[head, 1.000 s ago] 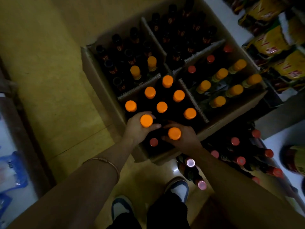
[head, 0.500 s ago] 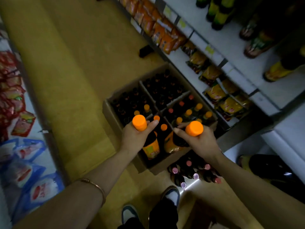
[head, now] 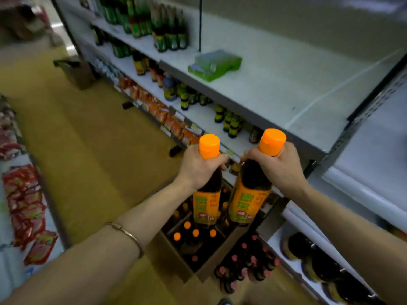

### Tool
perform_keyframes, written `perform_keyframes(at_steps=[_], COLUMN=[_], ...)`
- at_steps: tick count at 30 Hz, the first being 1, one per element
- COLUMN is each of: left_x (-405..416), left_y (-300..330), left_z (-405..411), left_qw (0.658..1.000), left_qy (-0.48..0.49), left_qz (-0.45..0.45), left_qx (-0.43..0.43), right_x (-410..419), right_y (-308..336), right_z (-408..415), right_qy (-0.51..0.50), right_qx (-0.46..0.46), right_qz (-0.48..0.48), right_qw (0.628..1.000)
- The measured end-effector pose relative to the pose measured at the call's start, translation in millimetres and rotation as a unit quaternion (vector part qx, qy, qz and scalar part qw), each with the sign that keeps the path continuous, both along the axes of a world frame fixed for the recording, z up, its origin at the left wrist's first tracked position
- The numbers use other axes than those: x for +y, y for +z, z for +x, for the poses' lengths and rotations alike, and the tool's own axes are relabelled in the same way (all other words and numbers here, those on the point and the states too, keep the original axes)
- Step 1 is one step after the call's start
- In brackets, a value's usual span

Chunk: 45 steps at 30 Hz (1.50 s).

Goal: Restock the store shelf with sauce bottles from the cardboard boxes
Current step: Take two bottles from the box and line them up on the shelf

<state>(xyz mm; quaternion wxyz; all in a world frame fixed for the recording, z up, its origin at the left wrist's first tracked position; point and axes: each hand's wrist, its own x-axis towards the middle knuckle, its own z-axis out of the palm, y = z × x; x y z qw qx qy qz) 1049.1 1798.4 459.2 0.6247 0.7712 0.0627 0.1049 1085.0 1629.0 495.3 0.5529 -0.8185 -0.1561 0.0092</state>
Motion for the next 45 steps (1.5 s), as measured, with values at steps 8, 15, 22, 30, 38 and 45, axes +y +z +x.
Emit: perform_keyframes(at_steps=[8, 15, 22, 30, 38, 45], left_x=[-54.2, -145.0, -291.5, -479.7, -616.0, -663.5], left_y=[147.9, 205.1, 273.1, 308.4, 349.2, 398.2], left_z=[-29.2, -51.3, -88.0, -173.0, -232.9, -224.2], left_qw=[0.990, 0.975, 0.941, 0.892, 0.877, 0.867], left_qy=[-0.107, -0.191, -0.310, -0.424, -0.446, -0.462], left_qz=[-0.011, -0.044, -0.060, -0.097, -0.127, -0.123], left_qx=[-0.095, -0.107, -0.121, -0.122, -0.127, -0.140], right_x=[-53.2, -148.6, -285.1, -451.4, -574.8, -621.5], right_y=[144.6, 209.0, 267.4, 304.7, 349.7, 392.7], right_z=[-47.6, -113.7, -197.5, -305.4, -370.4, -353.4], right_qy=[-0.105, -0.201, -0.315, -0.413, -0.424, -0.409], right_qx=[-0.072, -0.116, -0.140, -0.160, -0.184, -0.204], right_qz=[0.035, 0.043, 0.029, 0.041, 0.033, 0.047], right_qw=[0.991, 0.972, 0.938, 0.895, 0.886, 0.888])
